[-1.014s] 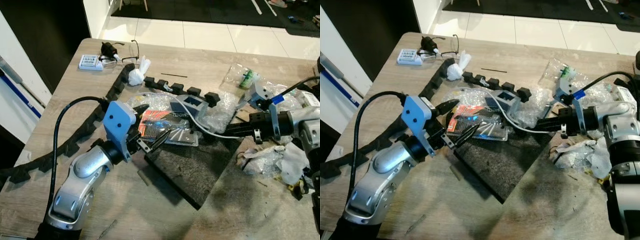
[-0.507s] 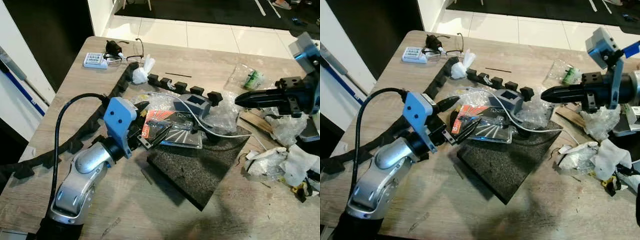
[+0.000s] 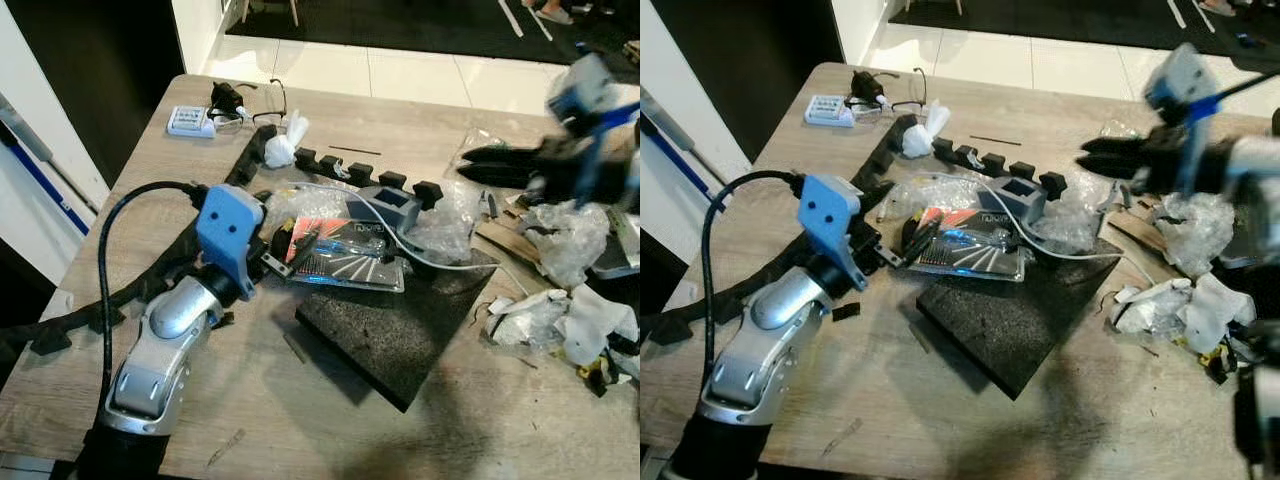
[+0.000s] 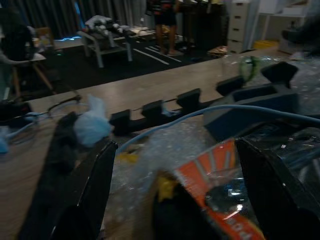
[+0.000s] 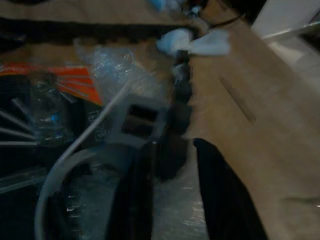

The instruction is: Picking trash to rubbish bin

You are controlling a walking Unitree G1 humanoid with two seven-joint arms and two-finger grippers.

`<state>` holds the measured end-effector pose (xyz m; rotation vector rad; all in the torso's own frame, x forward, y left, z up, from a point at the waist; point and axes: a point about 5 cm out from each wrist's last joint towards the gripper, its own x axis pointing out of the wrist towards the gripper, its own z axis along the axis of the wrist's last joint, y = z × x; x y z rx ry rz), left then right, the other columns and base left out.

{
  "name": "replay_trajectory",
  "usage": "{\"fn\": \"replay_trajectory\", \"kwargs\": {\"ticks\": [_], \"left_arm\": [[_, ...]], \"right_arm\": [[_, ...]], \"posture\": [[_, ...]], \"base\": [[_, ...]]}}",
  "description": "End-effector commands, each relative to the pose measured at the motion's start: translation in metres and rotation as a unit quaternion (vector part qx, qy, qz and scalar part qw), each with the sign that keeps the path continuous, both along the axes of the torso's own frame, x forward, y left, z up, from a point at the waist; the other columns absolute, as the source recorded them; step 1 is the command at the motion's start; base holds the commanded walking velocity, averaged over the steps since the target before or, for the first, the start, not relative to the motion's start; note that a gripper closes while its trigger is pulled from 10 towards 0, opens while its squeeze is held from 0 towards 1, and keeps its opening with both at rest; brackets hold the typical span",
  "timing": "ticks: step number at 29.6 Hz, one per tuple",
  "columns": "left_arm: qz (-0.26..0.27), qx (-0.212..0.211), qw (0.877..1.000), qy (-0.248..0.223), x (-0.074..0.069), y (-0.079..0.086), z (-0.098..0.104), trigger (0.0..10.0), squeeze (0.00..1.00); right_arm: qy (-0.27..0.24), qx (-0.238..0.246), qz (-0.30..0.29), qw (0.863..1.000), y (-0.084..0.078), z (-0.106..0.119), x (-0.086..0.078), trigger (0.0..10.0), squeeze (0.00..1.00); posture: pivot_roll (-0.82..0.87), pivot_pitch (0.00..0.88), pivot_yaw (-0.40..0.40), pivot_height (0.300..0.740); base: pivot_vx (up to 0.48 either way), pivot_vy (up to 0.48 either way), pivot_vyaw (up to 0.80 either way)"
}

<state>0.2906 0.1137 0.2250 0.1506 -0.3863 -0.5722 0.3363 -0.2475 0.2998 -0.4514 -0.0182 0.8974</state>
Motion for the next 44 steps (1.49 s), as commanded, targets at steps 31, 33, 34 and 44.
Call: {"fn": "replay_trajectory", "kwargs": {"ticks": [31, 33, 34, 44], "left_arm": [[0.012, 0.009, 0.999, 0.028, 0.001, -0.004, -0.014, 10.0, 0.00], [0.012, 0.009, 0.999, 0.029, 0.001, -0.004, -0.014, 10.0, 0.00], [0.012, 0.009, 0.999, 0.029, 0.001, -0.004, -0.014, 10.0, 0.00], [0.011, 0.006, 1.000, 0.027, 0.002, -0.005, -0.013, 10.0, 0.00]], "right_arm": [[0.149, -0.063, 0.118, 0.980, 0.013, -0.037, -0.038, 10.0, 0.00], [0.159, -0.082, 0.110, 0.978, 0.009, -0.037, -0.039, 10.0, 0.00], [0.161, -0.088, 0.108, 0.977, 0.008, -0.037, -0.039, 10.0, 0.00], [0.175, -0.125, 0.062, 0.975, -0.015, -0.033, -0.041, 10.0, 0.00]], "posture": [[0.00, 0.185, -0.026, 0.740], [0.00, 0.185, -0.026, 0.740], [0.00, 0.185, -0.026, 0.740], [-0.01, 0.187, -0.025, 0.740]], "base": [[0.000, 0.000, 0.00], [0.000, 0.000, 0.00], [0.000, 0.000, 0.00], [0.000, 0.000, 0.00]]}}
